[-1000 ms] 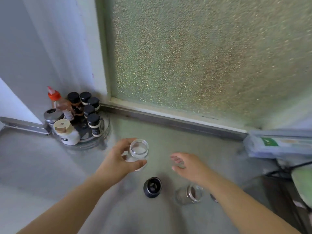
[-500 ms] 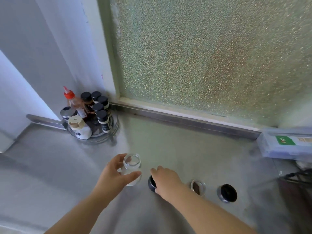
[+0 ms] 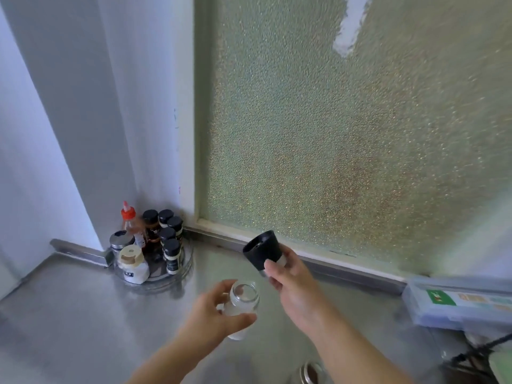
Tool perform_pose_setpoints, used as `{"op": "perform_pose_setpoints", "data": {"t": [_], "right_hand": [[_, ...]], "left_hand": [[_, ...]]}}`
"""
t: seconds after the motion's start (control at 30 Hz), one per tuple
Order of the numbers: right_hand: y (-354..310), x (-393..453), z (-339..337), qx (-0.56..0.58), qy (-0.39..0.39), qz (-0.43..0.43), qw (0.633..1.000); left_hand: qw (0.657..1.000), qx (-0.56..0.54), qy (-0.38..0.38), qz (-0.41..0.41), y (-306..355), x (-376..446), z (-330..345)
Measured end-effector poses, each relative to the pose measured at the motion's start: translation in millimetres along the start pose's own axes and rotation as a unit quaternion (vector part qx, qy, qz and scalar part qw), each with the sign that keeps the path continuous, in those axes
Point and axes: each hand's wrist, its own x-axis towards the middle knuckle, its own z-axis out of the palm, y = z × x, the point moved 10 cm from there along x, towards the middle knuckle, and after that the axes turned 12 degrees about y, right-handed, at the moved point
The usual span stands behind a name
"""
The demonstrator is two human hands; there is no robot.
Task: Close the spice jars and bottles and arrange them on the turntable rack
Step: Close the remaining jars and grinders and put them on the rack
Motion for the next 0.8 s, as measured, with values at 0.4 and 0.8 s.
{"op": "perform_pose_setpoints", "data": {"t": [0.4,0.8], "right_hand": [[-53.2,-36.5,-15.6,-0.054,-0.043,-0.108,0.992],[-109.8,-70.3,-7.3,-0.49,-0.1,-0.183,0.846]], "left_hand": [[0.996,0.01,-0.011,0.09,73.2,-14.3,26.0],[0.979,0.108,-0.014,0.172,98.2,-26.0,29.1]]}}
